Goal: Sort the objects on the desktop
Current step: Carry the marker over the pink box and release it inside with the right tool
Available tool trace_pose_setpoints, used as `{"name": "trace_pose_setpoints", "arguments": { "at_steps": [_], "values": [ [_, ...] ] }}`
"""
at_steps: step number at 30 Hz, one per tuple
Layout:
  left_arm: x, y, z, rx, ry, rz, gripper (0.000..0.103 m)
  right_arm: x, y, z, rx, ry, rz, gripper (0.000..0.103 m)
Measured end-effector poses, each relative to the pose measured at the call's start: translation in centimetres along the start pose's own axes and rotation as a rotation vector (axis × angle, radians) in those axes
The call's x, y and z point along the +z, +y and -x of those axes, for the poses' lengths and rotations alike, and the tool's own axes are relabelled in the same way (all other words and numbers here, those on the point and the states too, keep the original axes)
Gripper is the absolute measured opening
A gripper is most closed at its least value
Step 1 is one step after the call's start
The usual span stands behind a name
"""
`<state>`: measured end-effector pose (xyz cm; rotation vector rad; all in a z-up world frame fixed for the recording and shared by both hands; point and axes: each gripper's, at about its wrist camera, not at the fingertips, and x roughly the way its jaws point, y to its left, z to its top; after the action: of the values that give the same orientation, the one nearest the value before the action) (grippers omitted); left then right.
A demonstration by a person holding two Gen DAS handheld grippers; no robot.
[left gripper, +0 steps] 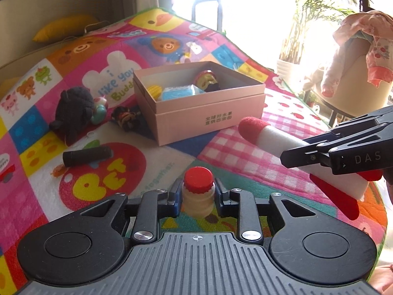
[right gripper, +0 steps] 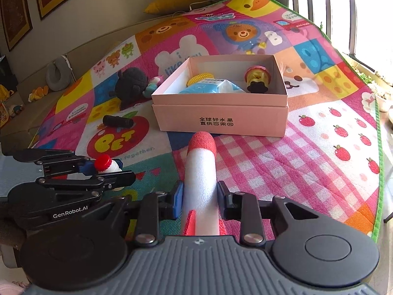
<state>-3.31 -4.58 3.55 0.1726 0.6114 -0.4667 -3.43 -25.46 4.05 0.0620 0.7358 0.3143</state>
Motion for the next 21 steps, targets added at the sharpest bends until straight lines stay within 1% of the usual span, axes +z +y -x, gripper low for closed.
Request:
{"name": "trace_pose_setpoints", "arguments": {
  "at_steps": [4,6,10,12,15,18,20,21],
  "values": [
    [0.6,-0.9,2.1,-0.006,-0.048,-0.051,0.029,-0.3,0.0,3.0,0.001,-0.028,-0.004,0.028],
    [1.4,-1.3,2.8,-0.005,-0.074,-0.069,0.029,-0.1,-0.1,4.6,0.005,-0.056,-0.011,0.028],
    [4.4,-1.8,3.7,0.026,-0.152,-0.150,0.029,2.0,-0.7,8.0,0.013,-0.157,-0.025,0.028],
    [6.4,-1.8,3.5,0.045,-0.194,-0.183,0.029,3.4,-1.2,8.8,0.016,-0.195,-0.027,0.028],
    [10.0,-1.3,2.1,0.059,-0.244,-0.185,0.029,6.2,-2.0,9.1,-0.003,-0.252,-0.029,0.028],
    [13.5,-0.5,-0.5,0.028,-0.275,-0.169,0.030,9.1,-3.0,8.4,-0.034,-0.310,-0.036,0.028],
    [15.4,0.1,-3.0,0.006,-0.279,-0.148,0.032,10.8,-3.5,7.8,-0.039,-0.343,-0.036,0.028],
    [16.1,0.7,-4.3,-0.013,-0.267,-0.128,0.041,11.7,-3.7,7.2,-0.045,-0.353,-0.034,0.028]
  ]
}}
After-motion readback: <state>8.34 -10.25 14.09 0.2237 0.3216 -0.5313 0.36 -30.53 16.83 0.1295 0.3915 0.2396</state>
